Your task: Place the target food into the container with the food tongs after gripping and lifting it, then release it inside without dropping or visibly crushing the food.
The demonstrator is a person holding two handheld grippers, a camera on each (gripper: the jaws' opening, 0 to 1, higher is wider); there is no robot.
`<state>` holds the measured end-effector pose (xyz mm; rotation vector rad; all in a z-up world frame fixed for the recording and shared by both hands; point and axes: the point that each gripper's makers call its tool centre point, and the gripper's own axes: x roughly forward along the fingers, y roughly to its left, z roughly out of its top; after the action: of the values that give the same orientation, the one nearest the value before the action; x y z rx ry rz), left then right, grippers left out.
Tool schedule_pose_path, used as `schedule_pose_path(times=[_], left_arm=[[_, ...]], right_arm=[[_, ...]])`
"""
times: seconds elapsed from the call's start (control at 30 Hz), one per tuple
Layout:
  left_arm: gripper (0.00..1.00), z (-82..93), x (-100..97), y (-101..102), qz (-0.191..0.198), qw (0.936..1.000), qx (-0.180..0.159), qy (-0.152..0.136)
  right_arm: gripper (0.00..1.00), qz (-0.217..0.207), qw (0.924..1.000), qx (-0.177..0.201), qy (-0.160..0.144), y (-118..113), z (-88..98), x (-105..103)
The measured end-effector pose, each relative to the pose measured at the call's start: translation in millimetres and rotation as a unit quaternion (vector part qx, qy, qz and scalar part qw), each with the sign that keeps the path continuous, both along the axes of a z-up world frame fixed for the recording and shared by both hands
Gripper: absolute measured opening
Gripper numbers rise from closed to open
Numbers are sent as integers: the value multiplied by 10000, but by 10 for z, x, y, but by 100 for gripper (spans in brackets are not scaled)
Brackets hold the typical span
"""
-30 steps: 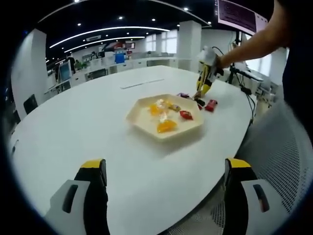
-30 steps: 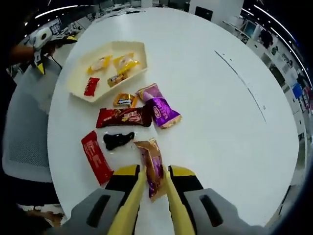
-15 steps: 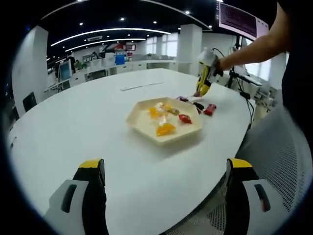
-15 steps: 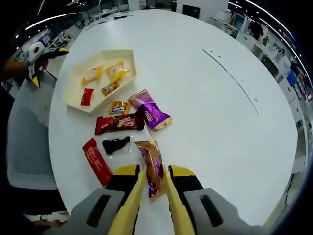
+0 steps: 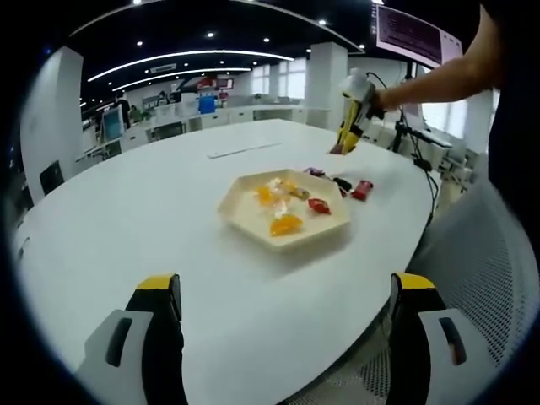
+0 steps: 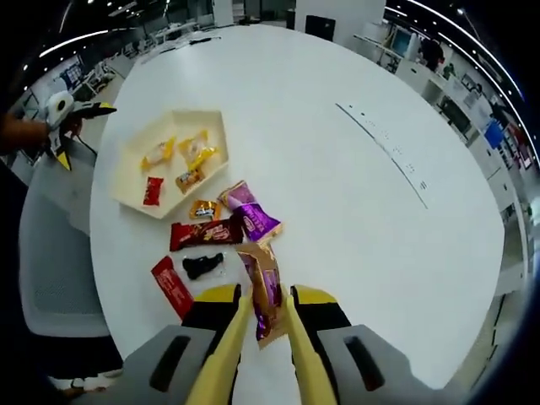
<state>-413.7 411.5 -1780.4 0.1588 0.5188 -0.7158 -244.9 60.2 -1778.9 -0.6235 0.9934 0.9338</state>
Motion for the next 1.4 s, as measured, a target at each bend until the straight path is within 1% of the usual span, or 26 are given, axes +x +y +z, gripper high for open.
schedule_pose_path(times=[0.07,0.37,0.47,0.6,0.77,0.9,1.23,1.4], left_arm=[[99,10,6,1,20,10000,-42,-12],[99,-11,-8,-3,-48,9999,106,-51],[99,-1,1,12,-3,9999,98,-67],[99,-1,-13,0,-39,10000,71,-41],[99,-5,-8,12,-25,9999,90,-63],[99,0,-6,11,-21,9999,110,-72],[98,-19,-18,4,-75,9998,168,-66],[98,-21,-7,18,-35,9998,182,-79]], right_arm=[[22,-20,10000,-13,-21,-4,25,14],[22,-15,9999,-112,-24,45,155,-17],[22,-42,9999,-115,-50,93,194,-17],[22,-57,9998,-157,-126,142,254,14],[22,-48,9998,-163,-136,202,313,4],[23,7,9998,-144,-127,298,367,-30],[23,122,9998,-107,-140,534,434,-65],[23,214,9997,-56,-119,674,438,-89]])
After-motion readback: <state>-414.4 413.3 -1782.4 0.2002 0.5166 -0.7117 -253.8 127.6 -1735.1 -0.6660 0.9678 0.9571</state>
